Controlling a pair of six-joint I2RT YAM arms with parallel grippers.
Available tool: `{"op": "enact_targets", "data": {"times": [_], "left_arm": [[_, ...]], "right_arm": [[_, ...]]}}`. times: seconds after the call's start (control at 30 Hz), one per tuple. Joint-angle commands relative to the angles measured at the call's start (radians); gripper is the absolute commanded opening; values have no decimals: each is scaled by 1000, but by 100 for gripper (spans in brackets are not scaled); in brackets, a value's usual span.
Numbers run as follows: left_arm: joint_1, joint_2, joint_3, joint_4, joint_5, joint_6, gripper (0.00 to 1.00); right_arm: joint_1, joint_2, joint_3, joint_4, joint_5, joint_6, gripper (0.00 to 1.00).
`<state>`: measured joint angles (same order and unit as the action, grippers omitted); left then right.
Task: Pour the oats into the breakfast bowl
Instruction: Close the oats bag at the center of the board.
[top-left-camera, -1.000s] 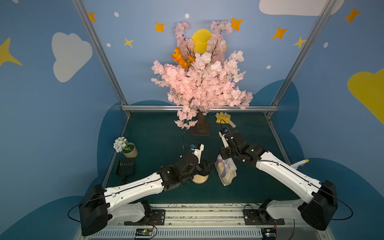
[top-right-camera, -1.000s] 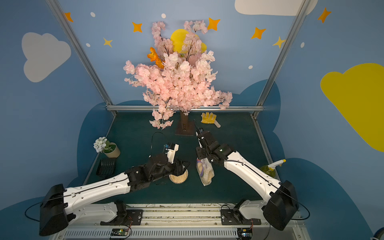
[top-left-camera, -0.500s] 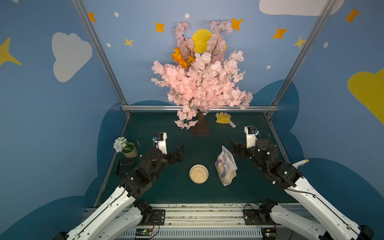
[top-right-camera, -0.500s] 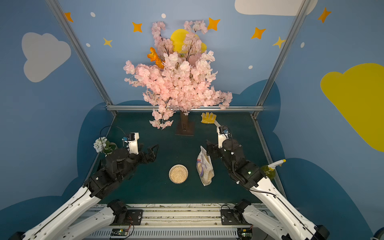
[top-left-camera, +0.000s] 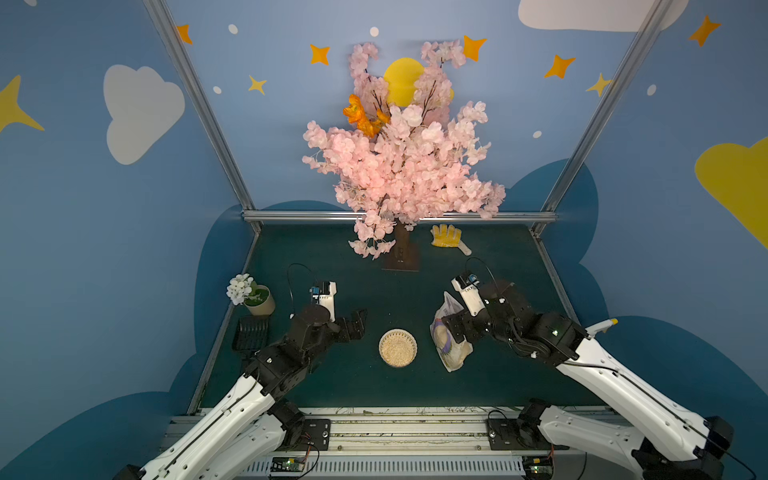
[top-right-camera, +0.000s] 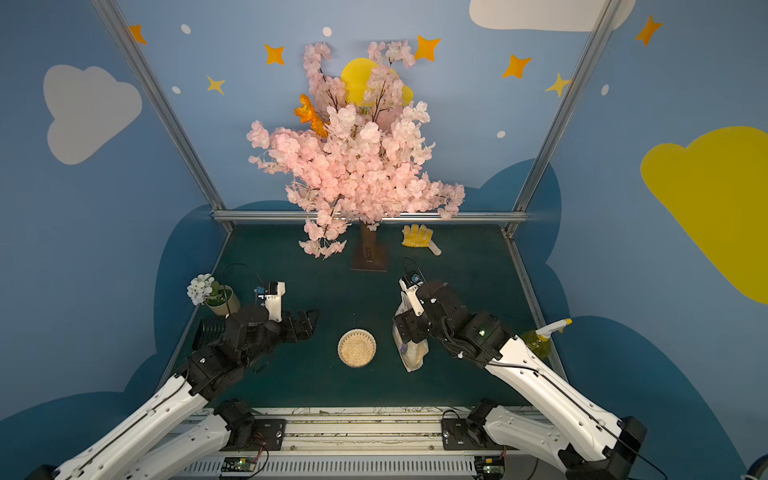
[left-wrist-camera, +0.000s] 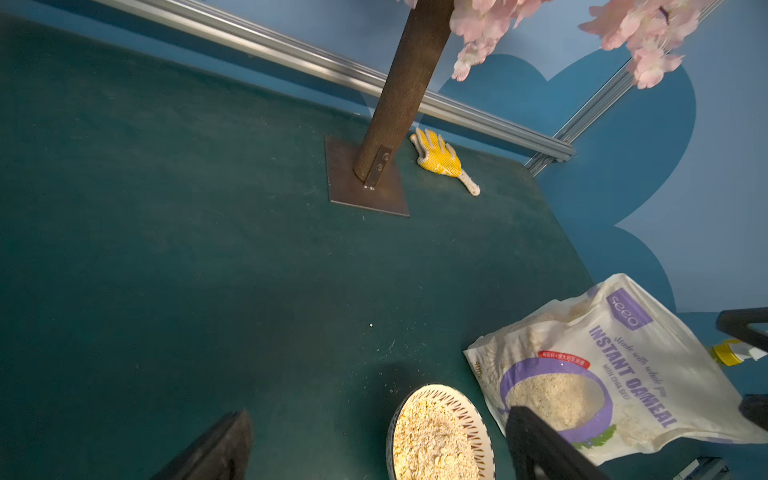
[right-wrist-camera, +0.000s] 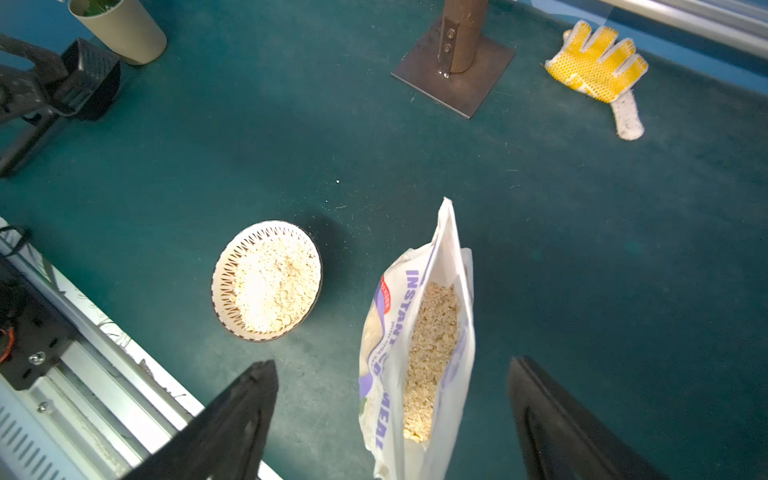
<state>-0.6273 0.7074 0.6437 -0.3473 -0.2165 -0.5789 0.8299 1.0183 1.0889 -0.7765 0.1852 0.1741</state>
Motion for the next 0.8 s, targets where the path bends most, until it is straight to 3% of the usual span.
{"op": "enact_targets", "data": {"times": [0.0, 0.2, 0.33, 0.43, 0.67, 0.73, 0.77], "left_arm": [[5, -25, -9, -16, 7, -33, 99], [5, -11, -26, -6, 41, -48, 99], [5, 2, -38, 16, 68, -54, 99], [3, 10, -45, 38, 88, -63, 99], [4, 32, -53, 73, 125, -84, 98], [4, 31, -56, 85, 134, -94, 98], [4, 32, -58, 94, 142, -99, 98]], "right_arm": [[16, 55, 59, -129, 104, -14, 82], [36, 140, 100, -191, 153, -31, 67], [47, 179, 127, -193, 140, -43, 52], [55, 206, 150, -198, 120, -47, 33], [63, 258, 175, -230, 142, -48, 6], [64, 273, 185, -246, 141, -46, 3], [63, 280, 192, -254, 141, -45, 7]]}}
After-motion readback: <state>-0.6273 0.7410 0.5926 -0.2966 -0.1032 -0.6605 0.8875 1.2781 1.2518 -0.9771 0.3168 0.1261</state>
